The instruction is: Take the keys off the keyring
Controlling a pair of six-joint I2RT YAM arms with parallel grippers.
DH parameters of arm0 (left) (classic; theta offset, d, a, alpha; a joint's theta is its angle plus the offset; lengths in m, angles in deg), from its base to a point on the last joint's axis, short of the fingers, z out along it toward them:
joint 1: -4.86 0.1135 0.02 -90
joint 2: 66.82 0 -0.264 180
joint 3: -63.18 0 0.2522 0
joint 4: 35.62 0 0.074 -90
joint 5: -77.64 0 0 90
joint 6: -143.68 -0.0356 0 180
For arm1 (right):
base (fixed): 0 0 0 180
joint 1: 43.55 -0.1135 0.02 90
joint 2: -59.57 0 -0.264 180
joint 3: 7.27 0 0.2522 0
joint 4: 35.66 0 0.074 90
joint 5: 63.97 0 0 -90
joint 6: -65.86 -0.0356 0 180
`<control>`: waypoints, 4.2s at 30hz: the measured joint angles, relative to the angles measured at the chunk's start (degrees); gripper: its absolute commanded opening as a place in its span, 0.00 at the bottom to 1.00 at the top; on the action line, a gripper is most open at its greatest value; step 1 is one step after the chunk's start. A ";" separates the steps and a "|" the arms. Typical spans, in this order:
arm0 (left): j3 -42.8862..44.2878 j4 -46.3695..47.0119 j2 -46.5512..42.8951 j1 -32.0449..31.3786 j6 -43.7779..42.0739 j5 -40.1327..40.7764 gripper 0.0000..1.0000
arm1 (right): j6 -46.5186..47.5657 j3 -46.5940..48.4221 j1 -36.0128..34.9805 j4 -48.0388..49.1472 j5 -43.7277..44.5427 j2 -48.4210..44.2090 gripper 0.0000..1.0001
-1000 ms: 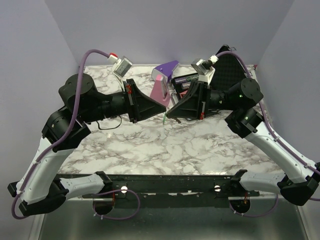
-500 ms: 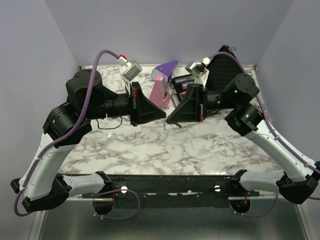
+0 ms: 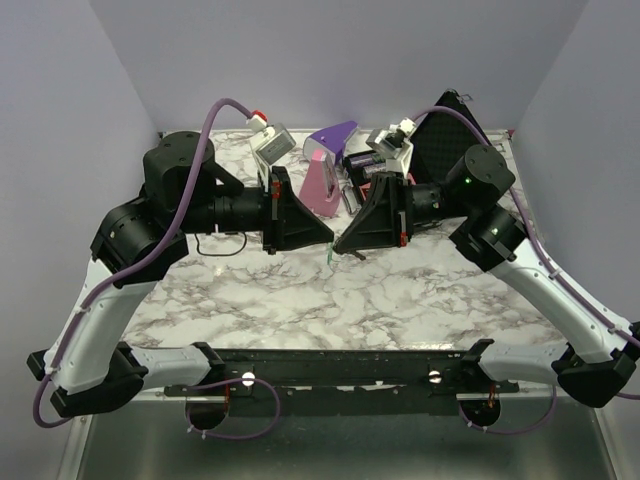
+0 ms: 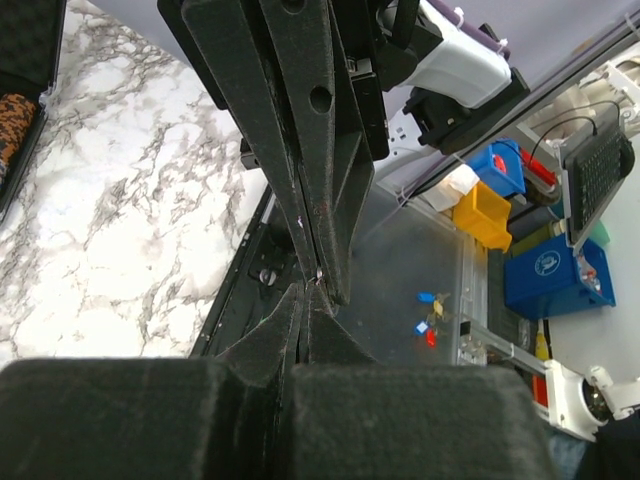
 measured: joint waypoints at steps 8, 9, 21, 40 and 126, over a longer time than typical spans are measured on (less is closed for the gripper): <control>1.57 -3.08 1.22 0.00 -2.32 -1.44 0.00 | 0.90 0.17 0.00 -2.49 -0.72 0.15 0.01; 1.57 -3.32 1.25 0.00 -2.45 -1.64 0.00 | 1.05 0.17 0.00 -2.78 -0.90 0.20 0.01; 2.16 -6.45 2.01 -0.17 -4.39 -1.29 0.23 | 2.19 0.17 -0.04 -5.40 -1.81 0.72 0.01; -7.19 3.78 -10.10 0.87 5.35 13.64 0.61 | 3.56 0.17 -0.07 -4.26 6.56 -0.79 0.01; -7.39 1.05 -5.35 1.14 0.59 3.34 0.00 | 3.26 0.46 -0.07 -3.21 3.13 1.62 0.01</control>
